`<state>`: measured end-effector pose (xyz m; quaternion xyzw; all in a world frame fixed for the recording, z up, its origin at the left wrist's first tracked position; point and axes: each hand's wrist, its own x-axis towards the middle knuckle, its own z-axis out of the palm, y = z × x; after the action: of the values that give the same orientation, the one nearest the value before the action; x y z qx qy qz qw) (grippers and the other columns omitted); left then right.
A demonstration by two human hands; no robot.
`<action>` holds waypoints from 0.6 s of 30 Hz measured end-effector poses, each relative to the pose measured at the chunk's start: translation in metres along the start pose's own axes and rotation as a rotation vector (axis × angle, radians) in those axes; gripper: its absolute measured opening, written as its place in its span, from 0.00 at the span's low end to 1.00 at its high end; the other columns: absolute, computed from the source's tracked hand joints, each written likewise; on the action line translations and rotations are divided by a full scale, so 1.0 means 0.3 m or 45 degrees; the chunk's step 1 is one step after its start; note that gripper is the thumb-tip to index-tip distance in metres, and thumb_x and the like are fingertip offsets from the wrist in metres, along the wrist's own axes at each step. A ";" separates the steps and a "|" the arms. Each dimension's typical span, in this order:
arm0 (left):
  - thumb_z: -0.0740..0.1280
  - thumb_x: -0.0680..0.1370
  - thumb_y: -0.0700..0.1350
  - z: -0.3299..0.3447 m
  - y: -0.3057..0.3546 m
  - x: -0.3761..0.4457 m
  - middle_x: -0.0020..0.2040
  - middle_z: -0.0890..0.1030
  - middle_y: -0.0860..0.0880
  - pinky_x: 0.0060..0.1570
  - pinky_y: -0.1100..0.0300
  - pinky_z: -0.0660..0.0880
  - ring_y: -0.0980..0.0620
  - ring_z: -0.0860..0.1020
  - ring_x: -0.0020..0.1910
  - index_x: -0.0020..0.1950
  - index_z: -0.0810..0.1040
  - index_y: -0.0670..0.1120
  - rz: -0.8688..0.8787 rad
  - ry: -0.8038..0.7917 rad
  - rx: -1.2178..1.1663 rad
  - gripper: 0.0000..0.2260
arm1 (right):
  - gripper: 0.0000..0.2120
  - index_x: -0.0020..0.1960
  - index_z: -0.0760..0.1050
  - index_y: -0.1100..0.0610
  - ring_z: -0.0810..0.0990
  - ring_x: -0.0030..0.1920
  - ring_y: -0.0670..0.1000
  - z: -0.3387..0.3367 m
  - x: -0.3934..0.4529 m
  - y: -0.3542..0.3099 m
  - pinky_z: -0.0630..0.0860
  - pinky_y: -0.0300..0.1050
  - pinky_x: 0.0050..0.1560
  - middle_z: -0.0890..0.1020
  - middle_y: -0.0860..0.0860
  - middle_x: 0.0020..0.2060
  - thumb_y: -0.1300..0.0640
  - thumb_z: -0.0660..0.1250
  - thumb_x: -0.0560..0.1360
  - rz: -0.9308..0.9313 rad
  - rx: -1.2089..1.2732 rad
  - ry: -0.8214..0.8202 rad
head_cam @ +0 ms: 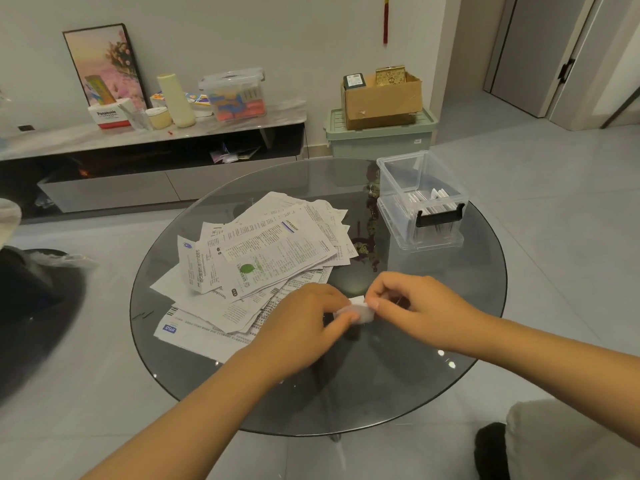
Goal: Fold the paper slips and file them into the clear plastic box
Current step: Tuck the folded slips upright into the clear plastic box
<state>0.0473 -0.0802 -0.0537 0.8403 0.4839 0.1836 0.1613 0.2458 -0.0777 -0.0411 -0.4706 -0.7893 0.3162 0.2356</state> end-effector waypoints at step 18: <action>0.71 0.72 0.41 0.027 0.000 0.034 0.50 0.70 0.57 0.44 0.78 0.64 0.62 0.70 0.45 0.55 0.78 0.50 -0.201 0.154 -0.138 0.13 | 0.09 0.47 0.82 0.50 0.76 0.46 0.52 0.075 0.031 0.049 0.73 0.46 0.44 0.80 0.46 0.43 0.53 0.64 0.72 -0.331 -0.708 0.292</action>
<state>0.0558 -0.0718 -0.0592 0.7771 0.5468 0.2464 0.1910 0.2352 -0.0704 -0.0666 -0.4448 -0.8672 0.0006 0.2239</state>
